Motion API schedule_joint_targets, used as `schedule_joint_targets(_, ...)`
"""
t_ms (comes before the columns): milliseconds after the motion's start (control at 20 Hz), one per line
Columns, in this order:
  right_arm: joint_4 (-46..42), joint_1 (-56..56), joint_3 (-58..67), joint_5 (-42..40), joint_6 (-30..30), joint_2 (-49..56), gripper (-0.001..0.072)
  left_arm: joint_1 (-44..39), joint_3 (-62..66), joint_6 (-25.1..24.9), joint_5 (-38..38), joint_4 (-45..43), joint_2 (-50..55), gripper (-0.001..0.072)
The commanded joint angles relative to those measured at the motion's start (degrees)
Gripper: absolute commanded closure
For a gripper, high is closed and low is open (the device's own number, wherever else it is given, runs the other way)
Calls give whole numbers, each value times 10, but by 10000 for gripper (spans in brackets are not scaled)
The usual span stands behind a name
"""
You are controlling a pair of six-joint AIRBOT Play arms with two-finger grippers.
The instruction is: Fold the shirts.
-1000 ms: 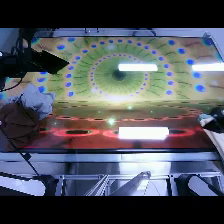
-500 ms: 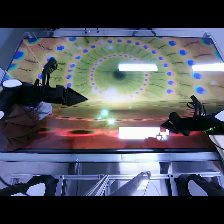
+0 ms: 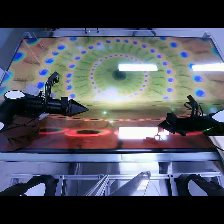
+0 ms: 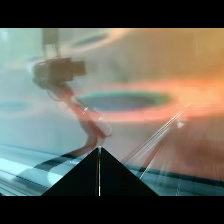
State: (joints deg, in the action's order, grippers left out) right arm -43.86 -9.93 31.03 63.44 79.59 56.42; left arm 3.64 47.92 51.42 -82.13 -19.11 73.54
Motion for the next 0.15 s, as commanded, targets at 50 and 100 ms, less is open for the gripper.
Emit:
schedule_joint_targets(50,2,1,0,0,-1,0,696,0,-3,7,18,-2,-1,704)
schedule_joint_targets(100,2,1,0,0,-1,0,696,0,-3,7,18,-2,-1,704)
